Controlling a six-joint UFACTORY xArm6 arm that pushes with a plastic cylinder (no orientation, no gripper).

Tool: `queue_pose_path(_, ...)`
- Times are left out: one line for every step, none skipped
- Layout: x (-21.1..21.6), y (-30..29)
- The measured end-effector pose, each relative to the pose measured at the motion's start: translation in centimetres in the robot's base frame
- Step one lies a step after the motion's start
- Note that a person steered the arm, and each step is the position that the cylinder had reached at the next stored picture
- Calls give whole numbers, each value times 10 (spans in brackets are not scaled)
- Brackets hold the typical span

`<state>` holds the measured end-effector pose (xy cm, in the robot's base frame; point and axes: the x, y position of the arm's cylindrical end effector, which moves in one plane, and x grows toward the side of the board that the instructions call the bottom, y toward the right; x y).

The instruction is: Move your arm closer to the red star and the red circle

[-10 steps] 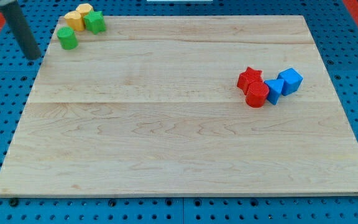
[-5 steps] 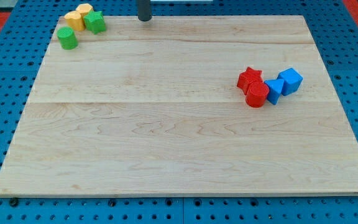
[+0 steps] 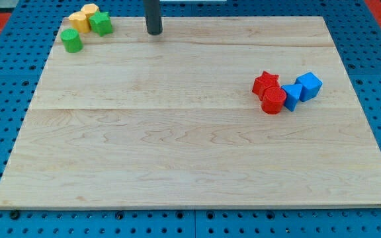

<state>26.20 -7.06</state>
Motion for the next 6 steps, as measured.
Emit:
queue_pose_path(40,1)
queue_pose_path(61,1)
queue_pose_path(81,-2)
queue_pose_path(123,-14)
queue_pose_path(179,32)
queue_pose_path(196,114)
